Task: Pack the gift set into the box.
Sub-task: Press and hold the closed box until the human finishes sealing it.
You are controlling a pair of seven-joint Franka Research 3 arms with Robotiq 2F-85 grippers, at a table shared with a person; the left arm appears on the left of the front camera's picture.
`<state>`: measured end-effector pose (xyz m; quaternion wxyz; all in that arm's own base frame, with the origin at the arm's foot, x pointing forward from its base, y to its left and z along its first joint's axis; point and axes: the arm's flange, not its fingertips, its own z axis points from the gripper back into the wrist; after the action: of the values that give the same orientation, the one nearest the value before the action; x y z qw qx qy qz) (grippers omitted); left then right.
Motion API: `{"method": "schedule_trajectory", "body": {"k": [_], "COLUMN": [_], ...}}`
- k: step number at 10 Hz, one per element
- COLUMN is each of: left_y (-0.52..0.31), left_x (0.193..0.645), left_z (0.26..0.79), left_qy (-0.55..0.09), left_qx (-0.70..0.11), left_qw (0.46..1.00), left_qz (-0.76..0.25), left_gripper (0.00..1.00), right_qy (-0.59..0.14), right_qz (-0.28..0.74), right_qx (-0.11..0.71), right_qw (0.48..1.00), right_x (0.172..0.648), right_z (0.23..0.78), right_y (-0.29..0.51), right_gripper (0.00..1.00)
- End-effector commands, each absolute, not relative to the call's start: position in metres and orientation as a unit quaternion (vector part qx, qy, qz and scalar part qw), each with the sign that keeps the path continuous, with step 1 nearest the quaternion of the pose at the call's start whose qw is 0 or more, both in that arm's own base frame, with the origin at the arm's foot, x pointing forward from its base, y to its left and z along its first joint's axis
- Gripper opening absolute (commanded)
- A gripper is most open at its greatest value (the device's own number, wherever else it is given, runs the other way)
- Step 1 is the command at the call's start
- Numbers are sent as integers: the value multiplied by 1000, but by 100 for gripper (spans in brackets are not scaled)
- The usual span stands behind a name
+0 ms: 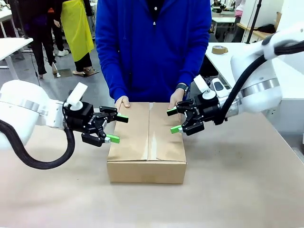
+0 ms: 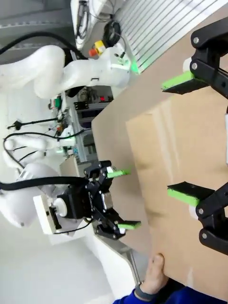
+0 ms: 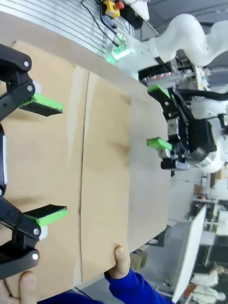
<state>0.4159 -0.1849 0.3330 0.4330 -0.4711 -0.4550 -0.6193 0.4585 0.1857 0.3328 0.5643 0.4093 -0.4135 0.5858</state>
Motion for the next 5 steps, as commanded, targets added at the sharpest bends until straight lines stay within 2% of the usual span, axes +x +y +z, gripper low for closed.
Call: {"method": "schedule_trajectory", "body": {"k": [1,3,5], "left_y": [-197,-209,-208], "left_x": [435,448,453], "left_z": [322,305,301], "left_qy": [-433,-434,-448], "left_qx": [-460,-419,-382], "left_qw": [451,506,530], "left_qz": [-631,-616,-610], "left_gripper": [98,98,98], "right_qy": [-454,-442,-432], "right_qz": [581,594,606], "right_qx": [384,384,377], "right_qw": [556,552,551], "right_x": [466,471,475], "right_z": [319,300,295], "right_y": [196,207,211], "right_gripper": [100,100,100]}}
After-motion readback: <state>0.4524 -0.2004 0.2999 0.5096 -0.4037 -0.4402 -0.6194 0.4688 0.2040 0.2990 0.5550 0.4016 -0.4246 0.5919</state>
